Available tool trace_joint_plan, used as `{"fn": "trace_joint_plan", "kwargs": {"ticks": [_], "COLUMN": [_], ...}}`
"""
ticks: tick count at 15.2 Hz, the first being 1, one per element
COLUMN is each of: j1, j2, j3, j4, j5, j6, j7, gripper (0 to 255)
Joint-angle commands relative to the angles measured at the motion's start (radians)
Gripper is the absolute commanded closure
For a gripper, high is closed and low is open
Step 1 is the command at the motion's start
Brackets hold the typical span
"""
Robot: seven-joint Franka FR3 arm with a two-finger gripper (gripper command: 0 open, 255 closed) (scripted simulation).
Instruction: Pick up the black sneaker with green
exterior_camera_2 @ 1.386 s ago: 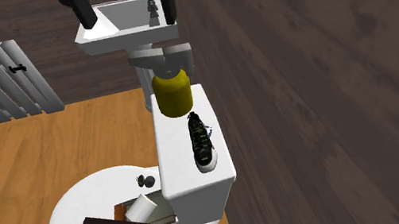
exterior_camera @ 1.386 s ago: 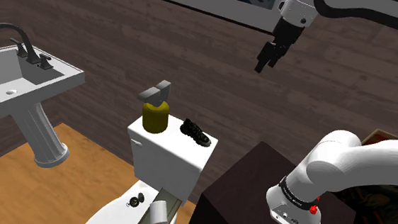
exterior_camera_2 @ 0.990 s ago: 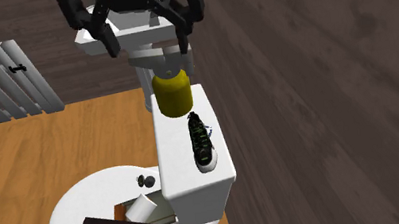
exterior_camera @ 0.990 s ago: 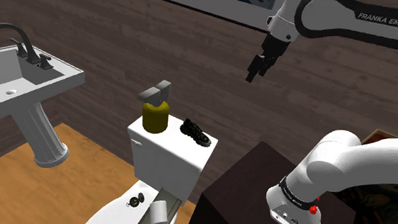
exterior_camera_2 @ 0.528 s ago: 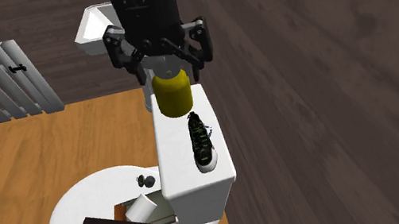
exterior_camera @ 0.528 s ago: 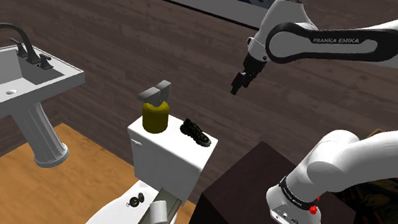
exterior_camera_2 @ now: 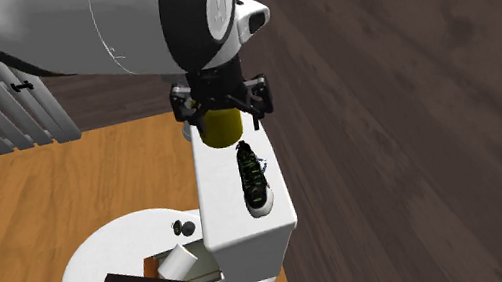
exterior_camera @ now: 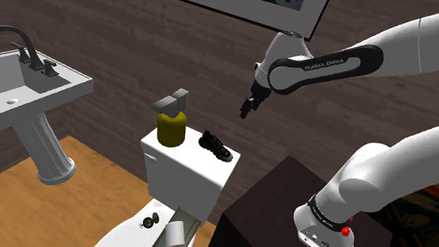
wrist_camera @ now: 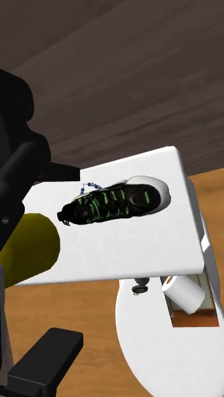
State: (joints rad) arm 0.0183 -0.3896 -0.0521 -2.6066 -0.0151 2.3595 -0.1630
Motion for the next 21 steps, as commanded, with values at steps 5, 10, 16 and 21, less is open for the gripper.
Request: {"fn": "trace_joint_plan", "kwargs": {"ticks": [5,10,16,21], "j1": [0.017,0.028,0.007,-0.019], "j2": [0.239,0.454,0.712,0.910], "j3": [-0.020,-0.021,0.016,0.050], "j4": [0.021,0.081,0.200,0.325], "j5": [0.023,0.073,0.139,0.149], "j6": [0.223,0.380,0.521,0.596], "j7": [-0.065,-0.135,-0.225,-0.265], "gripper": [0,0,0,0]}}
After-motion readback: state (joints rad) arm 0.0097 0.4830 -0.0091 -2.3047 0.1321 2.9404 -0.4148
